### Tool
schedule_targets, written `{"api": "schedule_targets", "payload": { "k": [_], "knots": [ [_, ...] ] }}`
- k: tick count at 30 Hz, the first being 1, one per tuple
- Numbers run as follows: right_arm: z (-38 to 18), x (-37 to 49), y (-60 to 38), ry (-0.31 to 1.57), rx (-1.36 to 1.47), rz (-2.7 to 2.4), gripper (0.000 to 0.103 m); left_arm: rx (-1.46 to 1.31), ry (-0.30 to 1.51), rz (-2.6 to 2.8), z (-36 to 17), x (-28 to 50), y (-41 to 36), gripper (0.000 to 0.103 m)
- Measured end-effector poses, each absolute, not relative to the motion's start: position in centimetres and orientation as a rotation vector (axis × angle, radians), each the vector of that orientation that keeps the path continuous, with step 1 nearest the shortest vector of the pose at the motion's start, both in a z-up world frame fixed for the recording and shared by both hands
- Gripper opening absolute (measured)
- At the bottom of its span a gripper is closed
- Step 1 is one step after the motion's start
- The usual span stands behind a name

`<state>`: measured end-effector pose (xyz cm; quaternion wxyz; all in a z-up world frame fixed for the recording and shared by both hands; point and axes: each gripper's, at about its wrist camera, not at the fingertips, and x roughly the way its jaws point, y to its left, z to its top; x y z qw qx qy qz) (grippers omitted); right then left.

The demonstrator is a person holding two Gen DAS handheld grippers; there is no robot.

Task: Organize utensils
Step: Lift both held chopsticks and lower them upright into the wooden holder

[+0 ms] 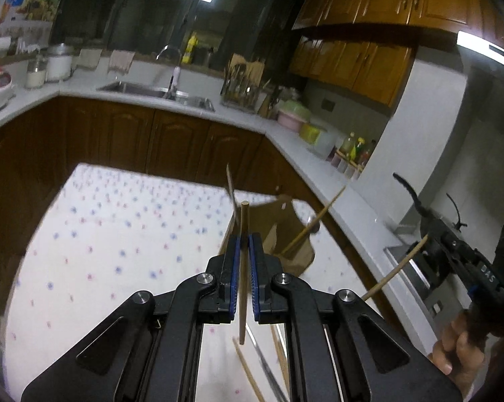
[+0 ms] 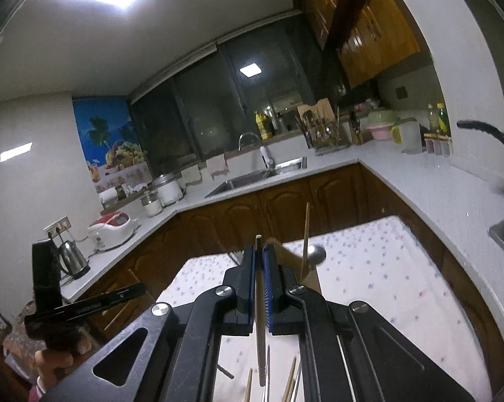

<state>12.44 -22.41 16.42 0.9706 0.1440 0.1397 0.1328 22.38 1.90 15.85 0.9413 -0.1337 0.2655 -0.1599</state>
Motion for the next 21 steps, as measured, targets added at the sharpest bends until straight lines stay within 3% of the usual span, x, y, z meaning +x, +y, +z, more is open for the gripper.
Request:
{"api": "schedule_targets", "payload": {
  "k": [12,21],
  "knots": [
    [20.6,18.0,-23.6,0.135,0.302,0.191,0.005,-0.278,0.362,-0.31,22.2,27.7,1.1,0.005],
    [18.6,22.8,-22.7,0.129,0.26,0.134,0.005,-0.317,0.398,-0.252,18.0,33.5,0.2,0.005]
  ]
}}
